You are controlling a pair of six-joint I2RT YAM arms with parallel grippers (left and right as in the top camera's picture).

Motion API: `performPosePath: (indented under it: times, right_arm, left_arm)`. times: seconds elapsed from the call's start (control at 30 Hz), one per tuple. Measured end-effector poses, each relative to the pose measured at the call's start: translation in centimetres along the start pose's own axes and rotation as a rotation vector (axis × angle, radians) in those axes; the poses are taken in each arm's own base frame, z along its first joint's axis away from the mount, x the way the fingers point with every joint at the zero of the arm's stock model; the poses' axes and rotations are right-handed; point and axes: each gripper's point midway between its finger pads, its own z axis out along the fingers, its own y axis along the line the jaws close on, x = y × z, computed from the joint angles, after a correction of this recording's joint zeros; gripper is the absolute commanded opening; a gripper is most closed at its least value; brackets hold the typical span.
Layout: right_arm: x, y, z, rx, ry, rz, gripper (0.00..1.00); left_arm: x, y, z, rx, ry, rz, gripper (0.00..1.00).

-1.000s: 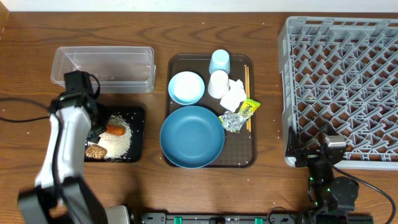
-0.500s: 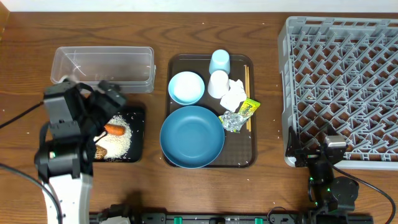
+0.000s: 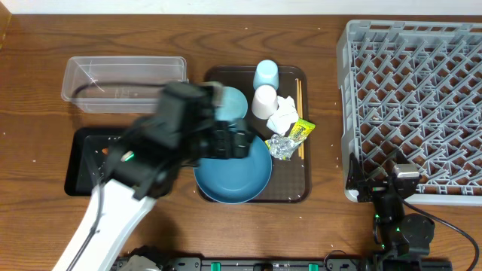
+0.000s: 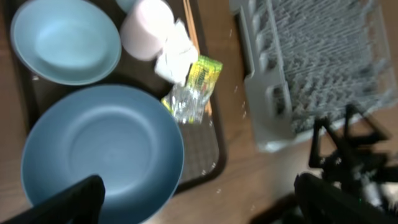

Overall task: Sort waste into correct bins and load items into the dishwasher rack
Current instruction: 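Reach the left gripper back to the foil and yellow Pandan wrapper, then grasp the foil and yellow Pandan wrapper together with the left gripper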

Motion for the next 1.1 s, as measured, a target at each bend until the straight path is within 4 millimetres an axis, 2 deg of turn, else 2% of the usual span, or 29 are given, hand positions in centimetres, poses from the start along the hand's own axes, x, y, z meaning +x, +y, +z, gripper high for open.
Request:
performPosePath:
  times: [0.1,0.2,0.33,0.5,0.7,0.83,1.1]
  right_arm:
    - [0.0,0.0,0.0,0.0,0.0,0.0,0.99]
    - [0.0,0.0,0.0,0.0,0.001,0.0,0.99]
    - [0.0,0.0,0.0,0.0,0.0,0.0,0.99]
    - [0.0,0.0,0.0,0.0,0.0,0.0,0.99]
    - [0.0,0.0,0.0,0.0,0.0,0.0,0.99]
    - [0.0,0.0,0.0,0.0,0.0,0.0,0.99]
    - [0.0,0.0,0.0,0.0,0.0,0.0,0.99]
  left_arm:
    - [-0.4,-1.7,1.8,-0.078,0.059,0.081,0.98]
    - [-1.8,-2.5,4.2,-0.137,0.076,0.125,0.98]
    - [-2.9,-1.7,8.3,-0.193,0.1,0.132,0.98]
    - [-2.5,-0.2,13.4,-0.244,0.157,0.128,0.98]
    - [-1.0,-0.4,17.1,-0.254,0.207,0.162,0.98]
    - [0.8,-0.7,19.5,-0.259,0.257,0.208,0.98]
    - [4.1,1.5,23.7,-0.316,0.376,0.229,0.98]
